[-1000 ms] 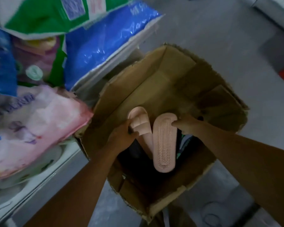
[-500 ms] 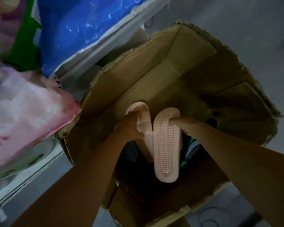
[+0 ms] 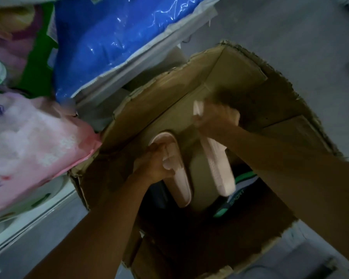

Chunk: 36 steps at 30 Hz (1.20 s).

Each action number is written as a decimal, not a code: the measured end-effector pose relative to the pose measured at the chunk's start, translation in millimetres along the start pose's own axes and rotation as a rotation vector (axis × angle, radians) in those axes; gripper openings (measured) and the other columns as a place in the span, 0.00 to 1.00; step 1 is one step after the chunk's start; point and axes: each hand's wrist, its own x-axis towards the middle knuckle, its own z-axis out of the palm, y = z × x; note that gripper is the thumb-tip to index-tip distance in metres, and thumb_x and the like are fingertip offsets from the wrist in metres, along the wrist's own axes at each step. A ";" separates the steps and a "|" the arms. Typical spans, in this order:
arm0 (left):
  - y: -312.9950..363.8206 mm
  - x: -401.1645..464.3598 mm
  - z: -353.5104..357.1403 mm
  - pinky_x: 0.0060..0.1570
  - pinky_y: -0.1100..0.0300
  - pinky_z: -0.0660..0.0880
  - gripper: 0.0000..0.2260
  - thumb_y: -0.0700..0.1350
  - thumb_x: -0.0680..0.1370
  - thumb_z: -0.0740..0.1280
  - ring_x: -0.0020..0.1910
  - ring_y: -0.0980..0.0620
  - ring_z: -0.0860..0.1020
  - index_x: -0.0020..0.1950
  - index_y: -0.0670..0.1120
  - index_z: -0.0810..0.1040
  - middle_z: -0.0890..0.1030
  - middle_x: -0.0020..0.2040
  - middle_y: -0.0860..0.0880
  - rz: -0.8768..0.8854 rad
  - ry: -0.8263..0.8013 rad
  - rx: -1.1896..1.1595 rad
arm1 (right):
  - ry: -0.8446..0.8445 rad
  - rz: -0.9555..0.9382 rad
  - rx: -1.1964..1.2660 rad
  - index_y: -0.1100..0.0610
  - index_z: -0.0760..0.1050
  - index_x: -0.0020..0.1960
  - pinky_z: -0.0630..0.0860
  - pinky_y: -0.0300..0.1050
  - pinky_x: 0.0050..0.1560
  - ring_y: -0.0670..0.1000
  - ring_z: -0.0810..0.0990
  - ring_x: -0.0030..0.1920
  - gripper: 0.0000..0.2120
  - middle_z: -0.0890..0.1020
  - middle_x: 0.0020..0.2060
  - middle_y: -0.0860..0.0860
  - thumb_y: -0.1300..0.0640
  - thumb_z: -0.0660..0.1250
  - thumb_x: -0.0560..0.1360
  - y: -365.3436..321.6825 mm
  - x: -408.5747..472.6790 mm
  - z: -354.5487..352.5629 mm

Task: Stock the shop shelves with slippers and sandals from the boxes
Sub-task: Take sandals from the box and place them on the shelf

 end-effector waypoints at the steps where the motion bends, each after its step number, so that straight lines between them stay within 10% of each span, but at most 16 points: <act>1: -0.3 0.7 0.9 0.62 0.50 0.71 0.42 0.58 0.67 0.74 0.69 0.43 0.67 0.75 0.51 0.57 0.63 0.73 0.45 -0.032 0.027 -0.002 | 0.020 -0.068 -0.123 0.53 0.65 0.63 0.68 0.53 0.53 0.58 0.73 0.56 0.23 0.74 0.55 0.56 0.42 0.62 0.74 -7.6 6.8 -3.4; 6: -2.0 1.8 3.4 0.65 0.49 0.69 0.44 0.57 0.67 0.75 0.71 0.42 0.64 0.76 0.59 0.54 0.62 0.74 0.46 -0.112 0.080 -0.208 | -0.049 -0.222 -0.161 0.55 0.59 0.70 0.67 0.56 0.58 0.61 0.63 0.66 0.35 0.62 0.67 0.59 0.36 0.63 0.72 -16.6 14.6 23.6; 11: -4.6 -7.4 -4.7 0.60 0.53 0.70 0.28 0.60 0.75 0.67 0.66 0.46 0.71 0.73 0.56 0.64 0.71 0.68 0.47 -0.192 0.121 -0.492 | 0.081 -0.257 0.014 0.57 0.66 0.65 0.67 0.44 0.54 0.55 0.68 0.62 0.22 0.68 0.62 0.56 0.57 0.65 0.73 14.7 -1.5 59.4; 14: -11.8 -8.5 -8.3 0.52 0.57 0.69 0.17 0.53 0.79 0.64 0.59 0.46 0.76 0.65 0.47 0.72 0.77 0.59 0.45 -0.318 0.186 -0.594 | 0.207 -0.101 0.244 0.58 0.71 0.52 0.70 0.41 0.47 0.51 0.75 0.50 0.04 0.75 0.50 0.54 0.59 0.59 0.78 31.9 -22.9 68.3; 17: -24.6 -4.6 -6.6 0.55 0.53 0.73 0.14 0.48 0.78 0.66 0.57 0.45 0.77 0.62 0.45 0.75 0.79 0.58 0.43 -0.400 0.195 -0.693 | 0.088 -0.026 0.443 0.54 0.71 0.40 0.79 0.49 0.40 0.53 0.80 0.37 0.14 0.78 0.36 0.52 0.50 0.53 0.79 28.0 -40.3 79.5; 26: -47.6 1.3 6.0 0.60 0.51 0.72 0.15 0.42 0.78 0.64 0.61 0.41 0.75 0.65 0.42 0.74 0.76 0.63 0.40 -0.520 0.144 -0.785 | -0.310 0.018 0.264 0.58 0.57 0.74 0.64 0.55 0.67 0.61 0.59 0.72 0.40 0.66 0.70 0.59 0.44 0.70 0.70 0.3 -31.0 136.2; 30: -46.1 -0.2 4.3 0.63 0.49 0.71 0.15 0.45 0.79 0.64 0.61 0.42 0.74 0.65 0.45 0.74 0.76 0.61 0.43 -0.519 0.109 -0.830 | -0.025 0.102 0.372 0.60 0.73 0.59 0.72 0.49 0.54 0.58 0.75 0.58 0.15 0.77 0.56 0.58 0.51 0.61 0.77 -13.0 -22.7 148.6; 36: -54.6 -3.9 -0.1 0.64 0.45 0.70 0.17 0.54 0.75 0.59 0.62 0.43 0.75 0.63 0.55 0.74 0.76 0.65 0.45 -0.510 0.110 -0.879 | 0.144 0.093 0.507 0.57 0.71 0.42 0.71 0.45 0.41 0.48 0.72 0.38 0.09 0.73 0.35 0.48 0.55 0.57 0.78 -11.0 -40.3 121.0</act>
